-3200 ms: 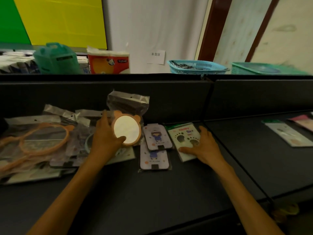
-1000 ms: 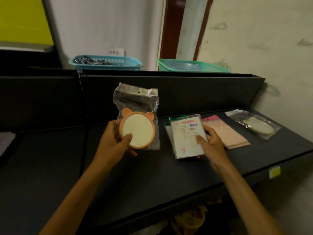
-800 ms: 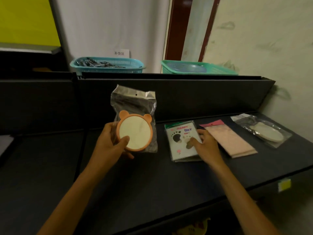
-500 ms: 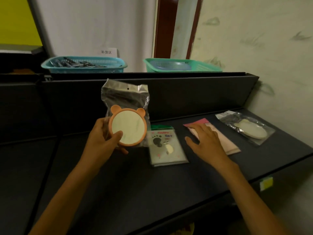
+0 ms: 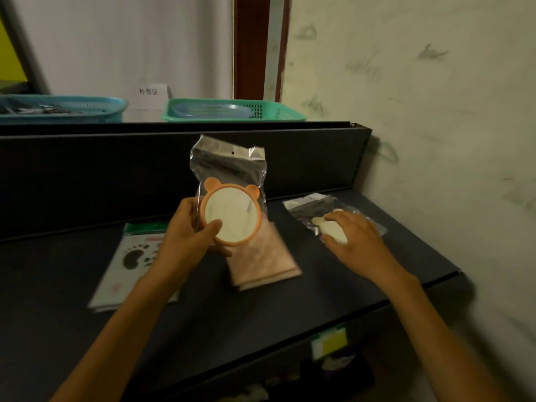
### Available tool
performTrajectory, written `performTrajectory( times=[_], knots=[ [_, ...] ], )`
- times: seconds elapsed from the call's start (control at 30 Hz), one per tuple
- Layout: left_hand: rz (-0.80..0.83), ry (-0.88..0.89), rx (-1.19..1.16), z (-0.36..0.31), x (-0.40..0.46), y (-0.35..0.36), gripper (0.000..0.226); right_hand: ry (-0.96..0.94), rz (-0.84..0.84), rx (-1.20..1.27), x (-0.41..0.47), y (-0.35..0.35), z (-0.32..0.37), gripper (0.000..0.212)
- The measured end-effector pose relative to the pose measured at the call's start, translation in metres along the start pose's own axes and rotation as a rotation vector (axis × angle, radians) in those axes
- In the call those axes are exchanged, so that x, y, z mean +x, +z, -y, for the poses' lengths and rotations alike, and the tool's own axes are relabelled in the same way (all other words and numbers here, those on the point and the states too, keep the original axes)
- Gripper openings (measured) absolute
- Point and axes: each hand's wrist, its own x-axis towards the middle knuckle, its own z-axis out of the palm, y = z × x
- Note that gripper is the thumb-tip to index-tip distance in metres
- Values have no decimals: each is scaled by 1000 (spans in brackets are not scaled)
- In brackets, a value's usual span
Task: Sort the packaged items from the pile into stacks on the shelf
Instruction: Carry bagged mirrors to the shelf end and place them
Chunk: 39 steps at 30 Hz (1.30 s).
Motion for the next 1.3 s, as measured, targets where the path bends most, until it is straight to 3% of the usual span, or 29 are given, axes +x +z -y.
performTrajectory(
  times=[0.23,0.33,0.6,0.7,0.87,1.3],
  knots=[
    [3,-93,-5,-5,-4,109,39,-37,12,84,19,-25,-101,38],
    [29,-169,-70,-11,1,146,41,-55,-1,127,25,-31,-122,38],
    [42,-221,30,-8,15,214,46,-87,-5,202,40,-38,-151,37],
    [34,-231,157,-4,19,225,55,-95,-24,202,39,-39,-160,37],
    [-41,-82,548,-3,17,228,65,-110,-24,205,37,-41,-170,36],
    [28,-6,1037,-23,-1,165,71,-158,17,207,44,-38,-134,41]
  ],
)
